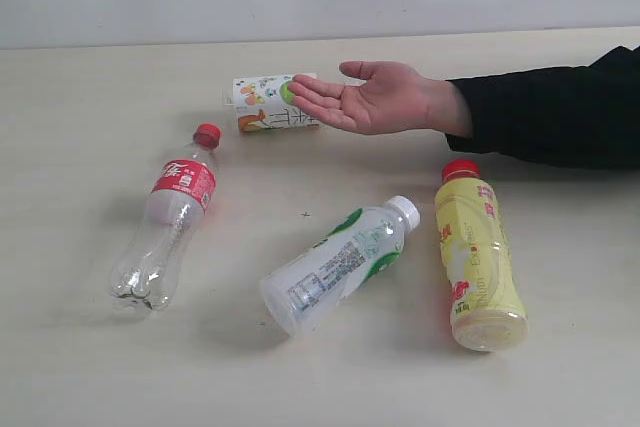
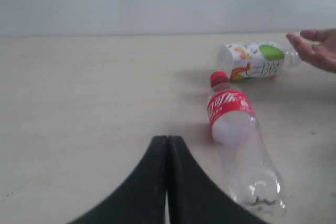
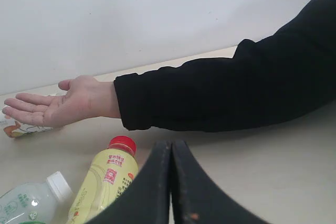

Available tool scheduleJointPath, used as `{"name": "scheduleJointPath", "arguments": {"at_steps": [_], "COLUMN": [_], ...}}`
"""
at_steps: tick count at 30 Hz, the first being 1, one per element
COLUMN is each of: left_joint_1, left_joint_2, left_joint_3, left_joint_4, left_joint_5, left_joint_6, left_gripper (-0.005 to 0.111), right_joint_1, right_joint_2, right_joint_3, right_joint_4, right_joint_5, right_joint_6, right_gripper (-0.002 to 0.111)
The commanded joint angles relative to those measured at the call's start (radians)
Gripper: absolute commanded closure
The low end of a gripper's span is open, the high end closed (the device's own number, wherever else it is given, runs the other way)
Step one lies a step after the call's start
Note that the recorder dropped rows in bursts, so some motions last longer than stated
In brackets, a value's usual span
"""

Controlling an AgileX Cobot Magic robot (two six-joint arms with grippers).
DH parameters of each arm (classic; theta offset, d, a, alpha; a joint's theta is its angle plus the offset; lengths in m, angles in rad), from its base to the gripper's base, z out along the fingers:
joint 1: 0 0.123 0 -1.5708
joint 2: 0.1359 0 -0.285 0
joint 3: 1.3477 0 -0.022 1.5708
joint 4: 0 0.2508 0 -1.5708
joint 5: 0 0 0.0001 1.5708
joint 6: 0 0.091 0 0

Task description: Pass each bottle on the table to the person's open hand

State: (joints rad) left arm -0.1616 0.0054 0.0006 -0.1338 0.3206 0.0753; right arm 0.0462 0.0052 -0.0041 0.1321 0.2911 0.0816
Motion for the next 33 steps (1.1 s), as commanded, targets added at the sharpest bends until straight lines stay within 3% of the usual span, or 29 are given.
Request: {"name": "scheduleJointPath", "arguments": {"at_steps": [1, 4, 11, 14, 18, 20, 24, 28, 30, 33], "left_joint_1": [0.002, 0.002, 0.002, 0.002, 0.002, 0.002, 0.002, 0.002, 0.002, 0.002], "left_joint_2": [-0.005, -0.005, -0.005, -0.005, -0.005, -0.005, 0.114, 0.358, 0.507, 0.724], "left_joint_3": [-0.001, -0.001, -0.001, -0.001, -0.001, -0.047, -0.231, -0.459, -0.586, -0.770], "left_joint_4": [-0.297, -0.471, -0.476, -0.519, -0.528, -0.504, -0.345, -0.243, -0.201, -0.093], "left_joint_5": [-0.153, -0.187, -0.294, -0.459, -0.803, -0.885, -0.872, -0.836, -0.739, -0.480], "left_joint_6": [-0.010, -0.010, -0.010, -0.030, -0.320, -0.404, -0.410, -0.410, -0.397, -0.369], "left_gripper": [0.107, 0.107, 0.107, 0.107, 0.107, 0.107, 0.107, 0.107, 0.107, 0.107], "right_joint_1": [0.000, 0.000, 0.000, 0.000, 0.000, 0.000, 0.000, 0.000, 0.000, 0.000], "right_joint_2": [-0.005, -0.005, -0.005, -0.005, -0.005, -0.005, -0.005, -0.005, -0.005, -0.005], "right_joint_3": [0.004, 0.004, 0.004, 0.004, 0.004, 0.004, 0.004, 0.004, 0.004, 0.004], "right_joint_4": [-0.001, -0.001, -0.001, -0.001, -0.001, -0.001, -0.001, -0.001, -0.001, -0.001], "right_joint_5": [-0.006, -0.006, -0.006, -0.006, -0.006, -0.006, -0.006, -0.006, -0.006, -0.006], "right_joint_6": [-0.001, -0.001, -0.001, -0.001, -0.001, -0.001, -0.001, -0.001, -0.001, -0.001], "right_gripper": [0.108, 0.108, 0.108, 0.108, 0.108, 0.108, 0.108, 0.108, 0.108, 0.108]}}
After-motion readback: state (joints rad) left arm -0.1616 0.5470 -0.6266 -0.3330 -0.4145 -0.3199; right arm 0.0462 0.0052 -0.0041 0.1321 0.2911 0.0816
